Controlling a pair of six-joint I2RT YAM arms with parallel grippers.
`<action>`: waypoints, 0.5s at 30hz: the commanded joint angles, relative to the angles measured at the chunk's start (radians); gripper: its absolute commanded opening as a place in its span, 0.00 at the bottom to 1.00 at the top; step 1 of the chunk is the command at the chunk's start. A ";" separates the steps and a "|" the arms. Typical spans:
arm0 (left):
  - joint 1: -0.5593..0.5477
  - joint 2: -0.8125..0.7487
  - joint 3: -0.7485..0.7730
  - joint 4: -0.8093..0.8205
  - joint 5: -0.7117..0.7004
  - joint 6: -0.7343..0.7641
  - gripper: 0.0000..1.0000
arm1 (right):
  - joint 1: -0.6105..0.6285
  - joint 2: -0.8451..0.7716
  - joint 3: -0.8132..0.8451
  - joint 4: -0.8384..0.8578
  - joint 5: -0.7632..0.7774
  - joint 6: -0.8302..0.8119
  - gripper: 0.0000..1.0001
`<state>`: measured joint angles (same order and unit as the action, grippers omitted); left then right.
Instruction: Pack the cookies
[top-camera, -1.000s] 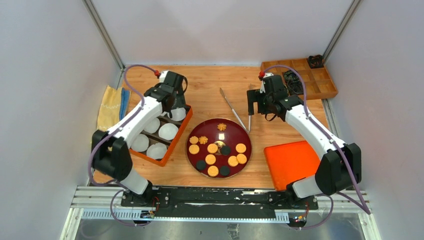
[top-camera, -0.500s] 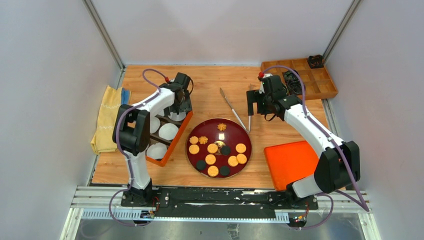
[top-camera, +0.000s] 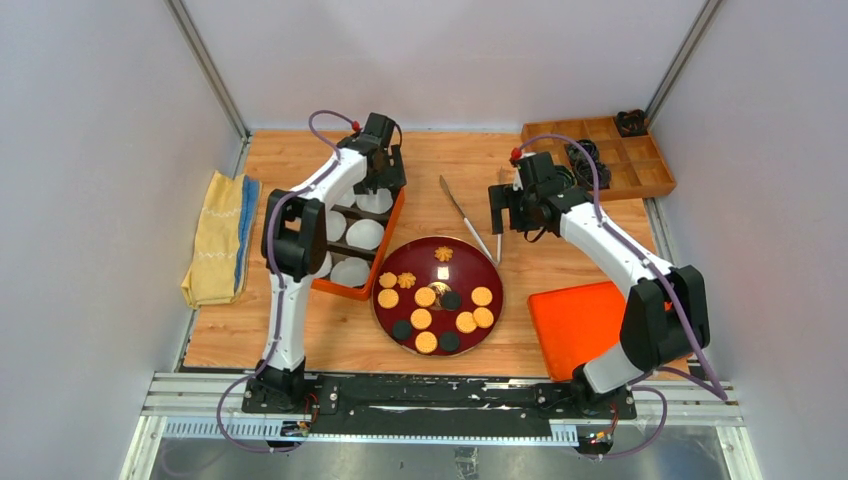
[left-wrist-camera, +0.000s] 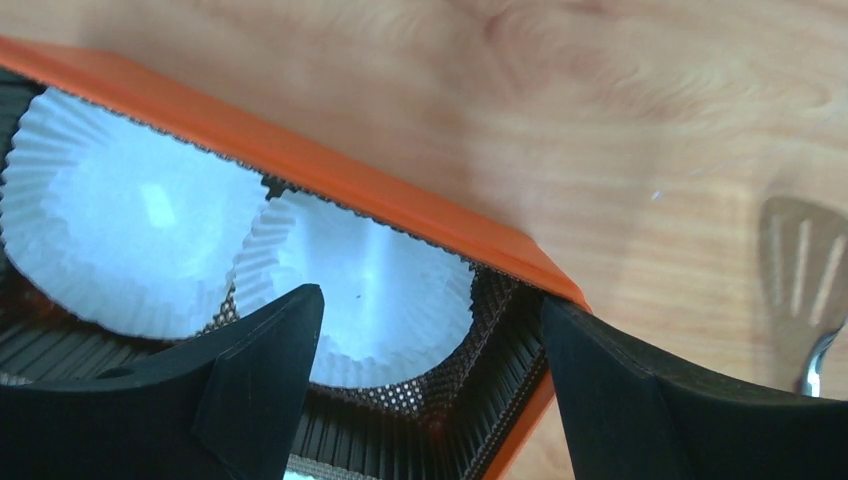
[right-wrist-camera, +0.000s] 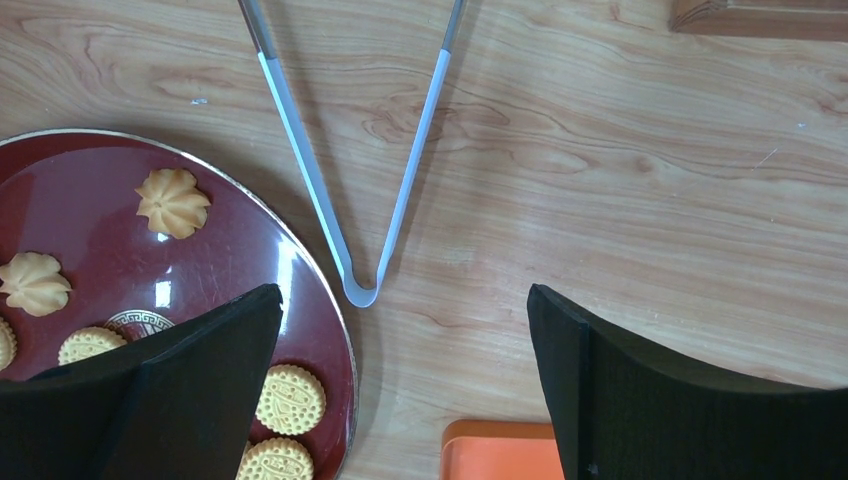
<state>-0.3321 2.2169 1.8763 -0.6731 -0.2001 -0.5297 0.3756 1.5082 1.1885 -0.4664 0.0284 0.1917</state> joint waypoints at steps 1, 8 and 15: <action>0.024 0.107 0.145 -0.024 0.070 0.011 0.86 | 0.014 0.027 0.049 -0.014 0.014 0.011 0.98; 0.044 0.094 0.186 -0.008 0.178 0.041 0.87 | 0.016 0.078 0.049 -0.013 -0.012 0.014 1.00; 0.036 -0.295 -0.259 0.244 0.246 0.018 1.00 | 0.019 0.200 0.050 0.020 -0.079 0.033 1.00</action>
<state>-0.2893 2.1593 1.7847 -0.5762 -0.0219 -0.5049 0.3775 1.6394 1.2247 -0.4519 -0.0120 0.2043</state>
